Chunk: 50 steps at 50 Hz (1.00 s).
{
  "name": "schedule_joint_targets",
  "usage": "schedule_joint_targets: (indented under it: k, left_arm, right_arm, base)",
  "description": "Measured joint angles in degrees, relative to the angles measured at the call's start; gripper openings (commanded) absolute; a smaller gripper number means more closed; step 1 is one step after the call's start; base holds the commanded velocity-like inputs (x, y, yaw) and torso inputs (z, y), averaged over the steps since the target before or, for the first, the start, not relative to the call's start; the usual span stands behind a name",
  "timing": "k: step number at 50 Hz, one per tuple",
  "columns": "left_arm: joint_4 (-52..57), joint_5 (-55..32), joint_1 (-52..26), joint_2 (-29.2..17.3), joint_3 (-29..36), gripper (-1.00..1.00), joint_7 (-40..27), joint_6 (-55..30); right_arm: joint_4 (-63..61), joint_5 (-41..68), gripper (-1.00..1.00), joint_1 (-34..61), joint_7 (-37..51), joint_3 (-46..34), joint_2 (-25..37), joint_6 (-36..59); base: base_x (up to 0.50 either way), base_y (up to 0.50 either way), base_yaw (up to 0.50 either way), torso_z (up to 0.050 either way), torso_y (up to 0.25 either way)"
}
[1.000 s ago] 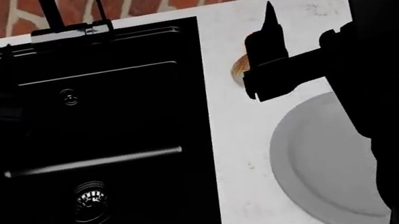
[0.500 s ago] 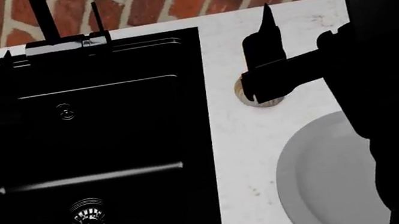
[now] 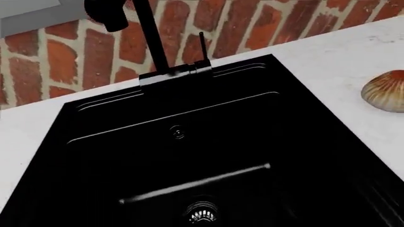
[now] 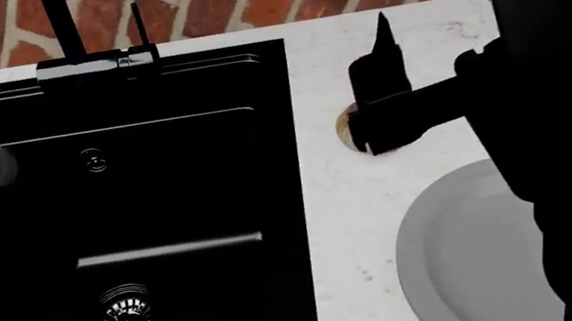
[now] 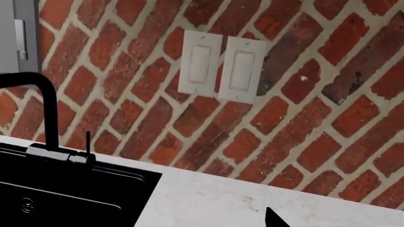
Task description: Pick the orange from the sink and place it on the plate located on the counter
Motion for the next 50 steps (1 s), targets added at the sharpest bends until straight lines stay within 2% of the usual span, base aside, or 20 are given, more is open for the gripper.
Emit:
schedule_joint_targets:
  k: [4, 8, 20, 50]
  left_arm:
    - [-5.3, -9.0, -0.6, -1.8, 1.5, 1.00, -5.1, 0.6]
    - [-10.3, -13.7, -1.2, -2.8, 2.9, 1.00, -7.0, 0.7]
    - [-22.7, -15.7, -3.0, -3.3, 7.4, 1.00, -5.1, 1.7]
    - [-45.4, 5.1, -6.5, -1.2, 22.4, 1.00, 16.2, 11.2]
  right_arm:
    - [0.1, 0.1, 1.00, 0.0, 0.1, -0.3, 0.1, -0.1]
    - [0.1, 0.1, 1.00, 0.0, 0.2, -0.7, 0.1, -0.1]
    - [0.6, 0.1, 1.00, -0.6, 0.5, -1.8, 0.2, -1.0]
    - [1.9, 0.4, 1.00, -1.0, 1.2, -3.2, 0.6, -2.4]
  base:
    - [0.00, 0.00, 0.00, 0.000, 0.000]
    - [0.00, 0.00, 0.00, 0.000, 0.000]
    - [0.00, 0.00, 0.00, 0.000, 0.000]
    - [0.00, 0.00, 0.00, 0.000, 0.000]
